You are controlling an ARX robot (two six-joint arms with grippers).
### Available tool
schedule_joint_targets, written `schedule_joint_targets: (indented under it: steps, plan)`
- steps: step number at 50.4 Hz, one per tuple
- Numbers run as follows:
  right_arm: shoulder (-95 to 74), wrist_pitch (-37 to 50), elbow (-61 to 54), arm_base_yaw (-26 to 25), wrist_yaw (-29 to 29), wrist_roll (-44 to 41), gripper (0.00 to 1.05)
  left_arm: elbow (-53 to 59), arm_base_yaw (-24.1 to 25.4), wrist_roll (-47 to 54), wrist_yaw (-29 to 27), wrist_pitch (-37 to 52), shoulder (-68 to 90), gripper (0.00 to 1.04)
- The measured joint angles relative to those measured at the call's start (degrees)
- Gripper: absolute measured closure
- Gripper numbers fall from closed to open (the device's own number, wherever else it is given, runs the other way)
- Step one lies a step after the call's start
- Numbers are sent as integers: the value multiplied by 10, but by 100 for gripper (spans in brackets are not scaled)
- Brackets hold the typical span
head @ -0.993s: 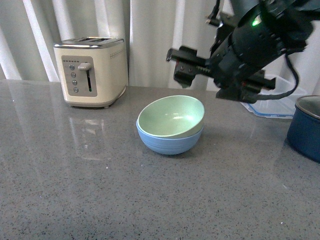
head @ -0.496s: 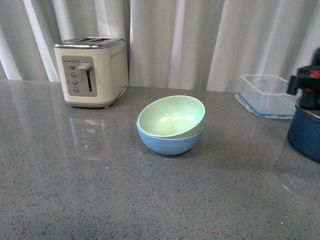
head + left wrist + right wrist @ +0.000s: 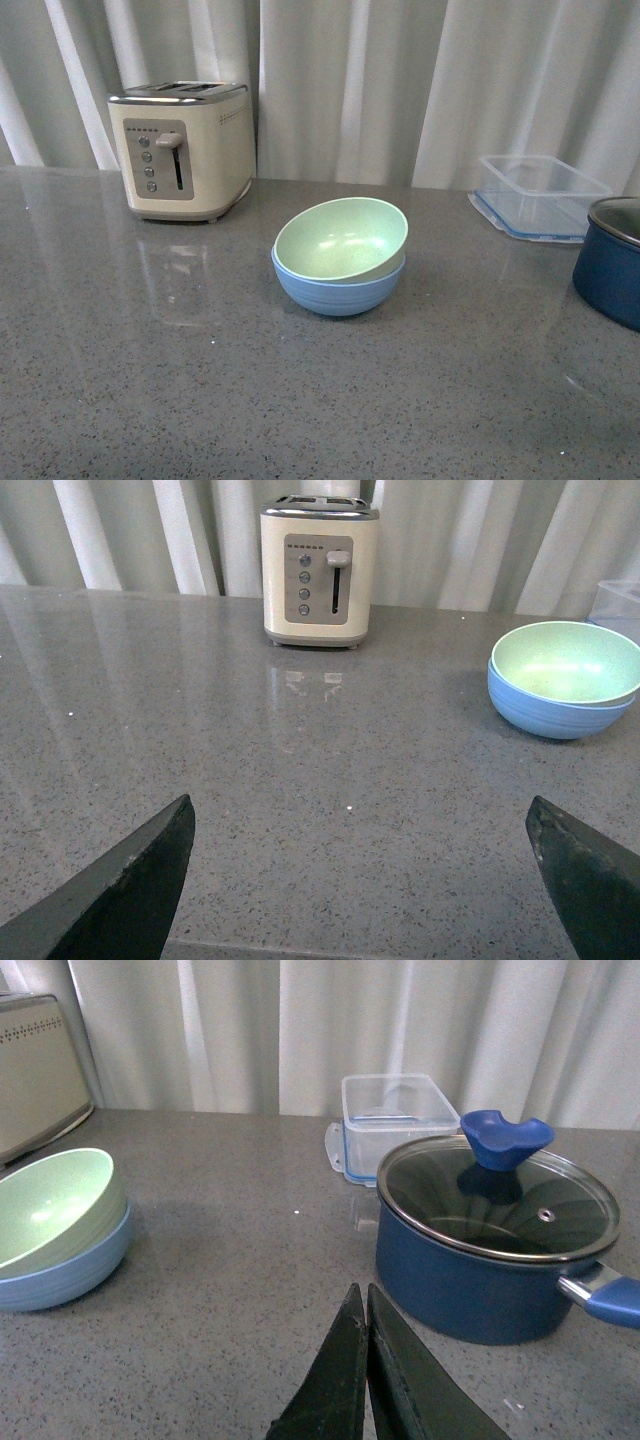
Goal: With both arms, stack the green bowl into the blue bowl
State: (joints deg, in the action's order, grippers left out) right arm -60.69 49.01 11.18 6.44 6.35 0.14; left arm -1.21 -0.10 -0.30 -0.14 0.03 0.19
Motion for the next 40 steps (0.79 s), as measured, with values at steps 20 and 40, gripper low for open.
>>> schedule_joint_targets:
  steps: [20, 40]
  plan:
    - [156, -81, -76, -63, -61, 0, 104, 0, 0, 0, 0, 0, 0, 7]
    - [280, -169, -109, -63, -62, 0, 104, 0, 0, 0, 0, 0, 0, 7]
